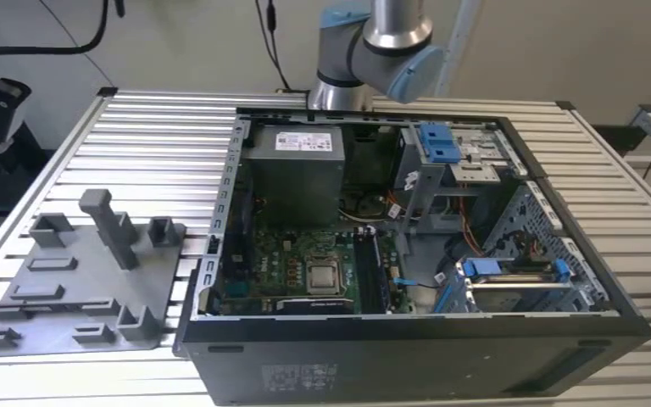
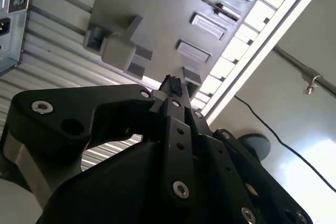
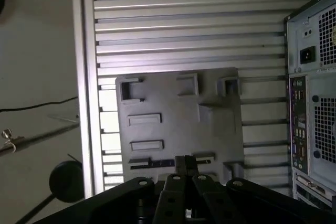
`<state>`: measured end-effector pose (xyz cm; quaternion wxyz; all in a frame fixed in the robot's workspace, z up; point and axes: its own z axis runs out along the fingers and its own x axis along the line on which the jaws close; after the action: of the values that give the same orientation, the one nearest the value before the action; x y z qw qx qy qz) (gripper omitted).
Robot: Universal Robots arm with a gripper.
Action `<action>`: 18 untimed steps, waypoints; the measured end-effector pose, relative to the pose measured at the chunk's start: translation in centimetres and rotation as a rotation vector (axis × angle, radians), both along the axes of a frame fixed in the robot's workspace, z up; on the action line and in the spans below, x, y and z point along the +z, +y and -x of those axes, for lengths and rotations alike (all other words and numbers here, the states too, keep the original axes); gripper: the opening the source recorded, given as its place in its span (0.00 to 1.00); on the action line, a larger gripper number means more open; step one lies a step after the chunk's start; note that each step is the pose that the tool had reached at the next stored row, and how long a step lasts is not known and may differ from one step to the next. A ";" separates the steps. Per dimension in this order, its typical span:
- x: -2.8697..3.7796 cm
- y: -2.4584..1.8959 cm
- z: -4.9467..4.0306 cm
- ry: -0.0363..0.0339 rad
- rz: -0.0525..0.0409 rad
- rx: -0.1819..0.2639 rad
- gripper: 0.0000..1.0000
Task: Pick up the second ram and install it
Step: 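Reach for the second ram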
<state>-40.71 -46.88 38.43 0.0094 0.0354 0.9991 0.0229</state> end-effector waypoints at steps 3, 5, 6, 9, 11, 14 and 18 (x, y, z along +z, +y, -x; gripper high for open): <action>-0.14 -0.94 0.00 -0.0001 -0.0001 0.000 0.11; -0.23 -1.62 0.00 -0.0001 0.0000 0.000 0.11; -0.28 -1.96 0.00 0.0000 0.0000 0.000 0.11; -0.43 -3.08 0.00 0.0000 0.0000 0.000 0.11; -0.52 -3.79 0.00 0.0000 0.0000 0.000 0.11; -0.66 -4.47 0.02 -0.0001 0.0000 0.007 0.11; -0.83 -4.55 0.33 0.0001 0.0000 0.041 0.11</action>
<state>-41.04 -51.43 37.60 0.0089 0.0149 0.9996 0.0232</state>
